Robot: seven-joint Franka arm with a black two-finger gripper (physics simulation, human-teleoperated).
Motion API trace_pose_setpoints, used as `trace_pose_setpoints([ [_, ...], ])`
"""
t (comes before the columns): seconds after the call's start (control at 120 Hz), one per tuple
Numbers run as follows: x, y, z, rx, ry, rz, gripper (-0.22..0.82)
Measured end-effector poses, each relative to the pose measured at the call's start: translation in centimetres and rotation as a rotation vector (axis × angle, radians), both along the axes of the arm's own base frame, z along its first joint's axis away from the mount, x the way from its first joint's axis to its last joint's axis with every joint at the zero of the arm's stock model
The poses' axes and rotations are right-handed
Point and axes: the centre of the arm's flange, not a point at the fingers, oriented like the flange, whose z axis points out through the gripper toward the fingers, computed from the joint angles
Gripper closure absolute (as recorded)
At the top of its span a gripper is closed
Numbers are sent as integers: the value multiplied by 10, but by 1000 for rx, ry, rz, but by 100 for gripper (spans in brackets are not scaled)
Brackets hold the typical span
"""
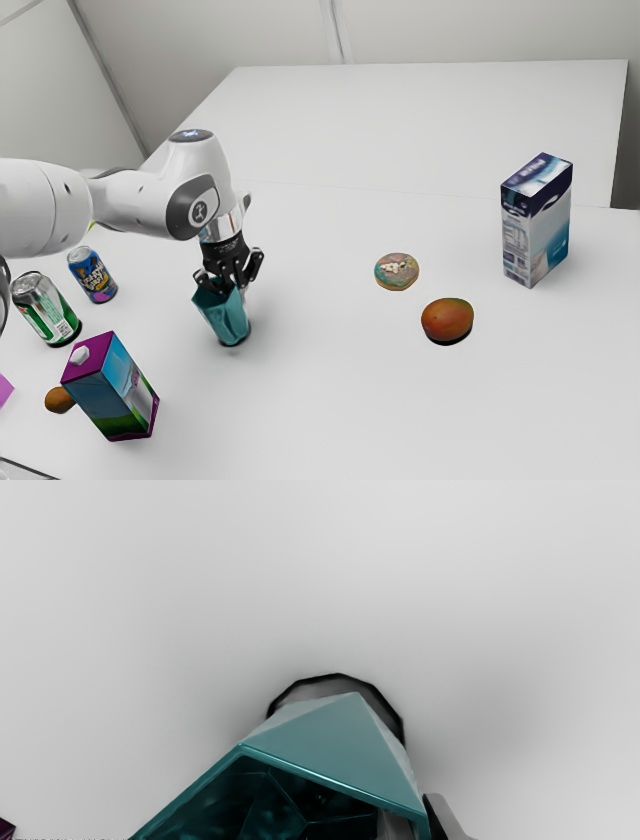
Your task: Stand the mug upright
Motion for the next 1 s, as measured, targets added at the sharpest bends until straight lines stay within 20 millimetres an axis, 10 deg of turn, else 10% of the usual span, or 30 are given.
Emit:
trace_pose_setpoints([
  [0.35, 4, -1, 4, -8, -25, 38, 15],
  [0.758, 20, -2, 38, -15, -79, 19, 2],
  [1.0, 39, 3, 108, 25, -116, -106, 1],
])
